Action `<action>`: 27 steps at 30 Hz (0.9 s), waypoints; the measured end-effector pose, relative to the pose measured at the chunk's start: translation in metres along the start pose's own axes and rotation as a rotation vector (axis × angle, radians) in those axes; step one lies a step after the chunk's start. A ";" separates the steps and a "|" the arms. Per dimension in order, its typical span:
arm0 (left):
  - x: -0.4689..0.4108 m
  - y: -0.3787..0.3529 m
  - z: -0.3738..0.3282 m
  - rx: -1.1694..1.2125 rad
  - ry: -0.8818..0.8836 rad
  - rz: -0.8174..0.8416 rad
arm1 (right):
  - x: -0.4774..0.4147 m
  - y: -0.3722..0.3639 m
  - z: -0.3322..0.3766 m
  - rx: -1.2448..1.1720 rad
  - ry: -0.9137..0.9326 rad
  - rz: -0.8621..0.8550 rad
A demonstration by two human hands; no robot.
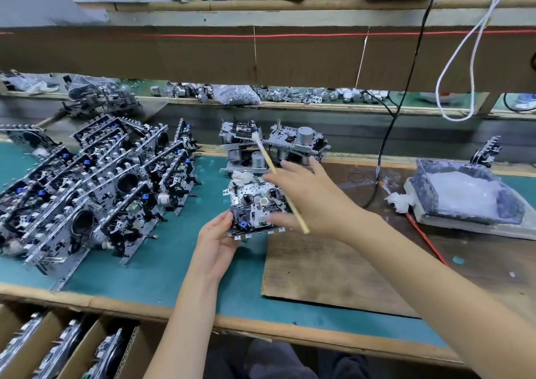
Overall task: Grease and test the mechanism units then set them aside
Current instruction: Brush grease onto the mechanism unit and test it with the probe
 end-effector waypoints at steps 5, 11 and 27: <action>-0.001 0.003 0.001 0.010 -0.008 -0.006 | -0.017 -0.027 -0.001 0.216 -0.037 0.207; -0.002 0.006 0.002 0.019 -0.016 -0.018 | -0.018 -0.020 0.002 0.094 -0.019 0.179; -0.004 0.007 0.001 0.021 -0.035 -0.037 | 0.028 0.037 0.004 -0.452 0.186 -0.340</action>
Point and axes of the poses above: each hand's wrist, its own x-axis away from the middle knuckle, its own y-axis out of the back of the hand, z = x × y, the point moved 4 cm from there along -x, towards the middle knuckle, and after that the axes turned 3 degrees about -y, right-handed, at the moved point
